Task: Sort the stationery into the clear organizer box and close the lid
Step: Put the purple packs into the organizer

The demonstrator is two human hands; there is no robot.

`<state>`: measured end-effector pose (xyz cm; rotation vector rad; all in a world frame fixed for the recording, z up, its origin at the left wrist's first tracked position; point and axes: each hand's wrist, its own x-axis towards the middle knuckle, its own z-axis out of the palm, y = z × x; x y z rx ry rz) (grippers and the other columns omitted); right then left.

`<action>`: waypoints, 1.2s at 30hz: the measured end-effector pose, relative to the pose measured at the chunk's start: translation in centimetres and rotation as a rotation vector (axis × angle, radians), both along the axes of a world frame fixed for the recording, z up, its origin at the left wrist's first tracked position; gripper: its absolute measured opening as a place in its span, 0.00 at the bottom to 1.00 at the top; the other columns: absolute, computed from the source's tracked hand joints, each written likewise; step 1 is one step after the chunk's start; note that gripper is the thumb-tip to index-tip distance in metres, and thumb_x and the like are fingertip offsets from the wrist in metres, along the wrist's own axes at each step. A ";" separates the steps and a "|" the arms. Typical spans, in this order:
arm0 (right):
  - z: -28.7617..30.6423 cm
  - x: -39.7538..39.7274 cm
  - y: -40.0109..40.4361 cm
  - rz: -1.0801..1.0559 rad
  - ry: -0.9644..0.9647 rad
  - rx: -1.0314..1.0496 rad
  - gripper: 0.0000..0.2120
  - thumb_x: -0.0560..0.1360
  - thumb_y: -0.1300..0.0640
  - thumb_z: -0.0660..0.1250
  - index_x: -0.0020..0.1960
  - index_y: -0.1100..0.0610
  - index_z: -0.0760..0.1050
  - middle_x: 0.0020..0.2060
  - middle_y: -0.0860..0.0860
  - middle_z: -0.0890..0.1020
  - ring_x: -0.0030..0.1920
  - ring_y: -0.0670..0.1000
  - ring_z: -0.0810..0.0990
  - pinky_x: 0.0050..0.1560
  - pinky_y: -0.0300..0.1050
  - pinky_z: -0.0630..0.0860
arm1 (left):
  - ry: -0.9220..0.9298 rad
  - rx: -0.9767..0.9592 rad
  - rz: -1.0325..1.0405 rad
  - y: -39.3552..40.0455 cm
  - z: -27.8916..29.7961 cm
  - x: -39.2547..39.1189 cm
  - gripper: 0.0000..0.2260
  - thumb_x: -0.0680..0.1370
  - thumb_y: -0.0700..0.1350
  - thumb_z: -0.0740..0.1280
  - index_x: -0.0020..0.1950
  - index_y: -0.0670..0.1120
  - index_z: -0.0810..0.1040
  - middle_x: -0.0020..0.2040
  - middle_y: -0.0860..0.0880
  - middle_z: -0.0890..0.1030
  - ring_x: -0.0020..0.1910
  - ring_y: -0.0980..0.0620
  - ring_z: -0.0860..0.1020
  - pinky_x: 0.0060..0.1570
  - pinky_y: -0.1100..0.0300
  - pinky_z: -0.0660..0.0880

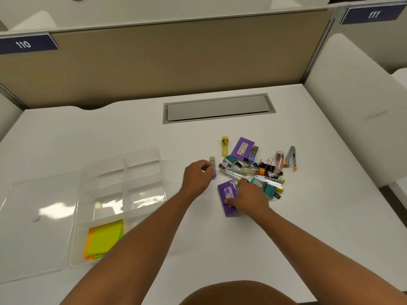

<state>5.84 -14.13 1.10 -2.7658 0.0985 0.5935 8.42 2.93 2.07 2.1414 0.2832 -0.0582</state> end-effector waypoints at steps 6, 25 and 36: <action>0.8 2.4 -3.1 -0.108 0.191 0.435 0.19 0.71 0.42 0.74 0.54 0.53 0.77 0.48 0.50 0.83 0.46 0.48 0.81 0.38 0.39 0.76 | -0.046 0.001 0.021 -1.7 0.0 2.0 0.08 0.78 0.44 0.64 0.53 0.47 0.82 0.51 0.51 0.84 0.47 0.55 0.79 0.49 0.62 0.76; 1.1 5.7 -11.1 -0.343 0.233 0.963 0.17 0.75 0.46 0.70 0.60 0.52 0.78 0.48 0.52 0.86 0.43 0.50 0.86 0.37 0.44 0.81 | -0.050 0.369 -0.136 -9.7 -1.6 10.4 0.20 0.76 0.54 0.69 0.64 0.46 0.75 0.59 0.45 0.78 0.60 0.48 0.77 0.44 0.61 0.76; 0.5 5.6 -11.8 -0.368 0.243 0.982 0.19 0.73 0.45 0.72 0.61 0.51 0.76 0.49 0.50 0.85 0.46 0.50 0.86 0.36 0.41 0.80 | 0.128 0.641 -0.232 -11.1 -1.3 12.2 0.29 0.72 0.59 0.72 0.64 0.45 0.70 0.61 0.42 0.73 0.62 0.45 0.72 0.57 0.52 0.73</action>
